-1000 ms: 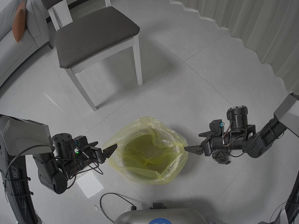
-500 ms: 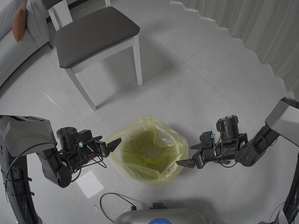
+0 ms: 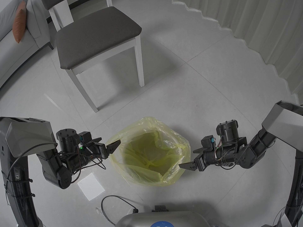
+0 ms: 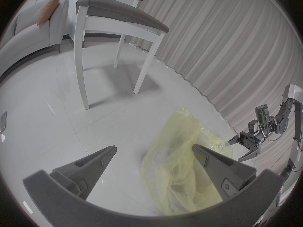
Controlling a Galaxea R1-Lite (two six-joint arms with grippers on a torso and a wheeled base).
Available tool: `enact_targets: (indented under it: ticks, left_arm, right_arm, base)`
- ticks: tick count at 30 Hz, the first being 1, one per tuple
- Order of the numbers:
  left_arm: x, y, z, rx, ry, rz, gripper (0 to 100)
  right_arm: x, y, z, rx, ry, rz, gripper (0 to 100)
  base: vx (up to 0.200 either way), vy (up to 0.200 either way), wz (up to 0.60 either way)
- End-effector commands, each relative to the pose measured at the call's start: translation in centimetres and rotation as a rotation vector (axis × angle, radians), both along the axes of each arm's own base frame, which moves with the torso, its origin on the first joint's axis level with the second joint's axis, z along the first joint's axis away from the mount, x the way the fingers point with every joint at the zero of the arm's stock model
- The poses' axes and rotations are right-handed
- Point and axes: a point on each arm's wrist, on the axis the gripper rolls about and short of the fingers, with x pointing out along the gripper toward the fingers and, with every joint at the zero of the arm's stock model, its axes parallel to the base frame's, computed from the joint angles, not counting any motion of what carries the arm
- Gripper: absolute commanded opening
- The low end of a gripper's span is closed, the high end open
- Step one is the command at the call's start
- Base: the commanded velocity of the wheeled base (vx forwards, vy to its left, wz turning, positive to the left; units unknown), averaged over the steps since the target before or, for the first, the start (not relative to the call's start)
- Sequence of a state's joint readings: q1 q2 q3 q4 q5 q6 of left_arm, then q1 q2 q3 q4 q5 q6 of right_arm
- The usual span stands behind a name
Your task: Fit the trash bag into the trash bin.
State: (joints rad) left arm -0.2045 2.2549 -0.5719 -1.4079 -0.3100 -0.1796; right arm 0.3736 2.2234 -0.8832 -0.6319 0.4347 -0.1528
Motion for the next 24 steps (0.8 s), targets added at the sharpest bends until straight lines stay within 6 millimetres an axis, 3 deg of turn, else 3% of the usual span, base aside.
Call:
enact_targets:
  ticks: [1,9,10,24]
  left_arm:
    - [0.3,-0.1,-0.4,0.001,0.002,-0.001,100]
    - [0.5,-0.3,-0.8,0.006,0.001,-0.009,100]
    - [0.6,-0.3,-0.9,0.013,0.0,-0.011,0]
    - [0.7,-0.2,-2.2,0.033,0.025,-0.012,0]
  right_arm:
    - [0.8,0.2,-0.9,-0.003,0.007,-0.001,100]
    - [1.5,0.6,-1.2,-0.004,0.007,-0.001,100]
    - [1.6,0.6,-1.2,-0.003,0.006,-0.001,0]
    - [1.8,0.5,-1.2,-0.002,0.005,-0.006,0]
  base:
    - [0.0,0.0,0.0]
    - [0.0,0.0,0.0]
    - [0.0,0.0,0.0]
    - [0.0,0.0,0.0]
